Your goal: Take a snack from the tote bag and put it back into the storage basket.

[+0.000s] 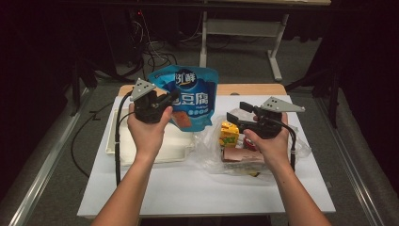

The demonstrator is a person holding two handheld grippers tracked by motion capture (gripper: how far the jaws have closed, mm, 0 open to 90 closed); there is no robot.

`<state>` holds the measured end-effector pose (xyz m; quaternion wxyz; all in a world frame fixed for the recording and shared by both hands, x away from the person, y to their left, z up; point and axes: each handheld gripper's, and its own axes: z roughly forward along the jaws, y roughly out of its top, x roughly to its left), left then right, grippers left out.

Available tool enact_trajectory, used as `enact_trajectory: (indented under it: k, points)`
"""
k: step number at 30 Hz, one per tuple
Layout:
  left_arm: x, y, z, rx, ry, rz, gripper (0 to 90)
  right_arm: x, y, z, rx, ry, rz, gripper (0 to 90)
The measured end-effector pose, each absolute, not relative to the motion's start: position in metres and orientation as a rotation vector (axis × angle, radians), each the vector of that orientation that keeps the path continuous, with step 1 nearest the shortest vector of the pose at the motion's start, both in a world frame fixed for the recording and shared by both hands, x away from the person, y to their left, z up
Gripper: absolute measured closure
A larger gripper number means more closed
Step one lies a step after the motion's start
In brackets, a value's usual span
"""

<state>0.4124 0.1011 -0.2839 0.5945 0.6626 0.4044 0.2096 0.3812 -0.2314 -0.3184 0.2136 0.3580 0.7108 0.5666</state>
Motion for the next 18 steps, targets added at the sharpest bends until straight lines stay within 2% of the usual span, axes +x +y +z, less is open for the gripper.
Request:
enact_trajectory:
  k: [18]
  points:
    - [0.421, 0.143, -0.301, 1.518, 1.026, 0.535, 90.0, 0.371, -0.249, -0.339, 1.036, 1.972, 1.544, 31.5]
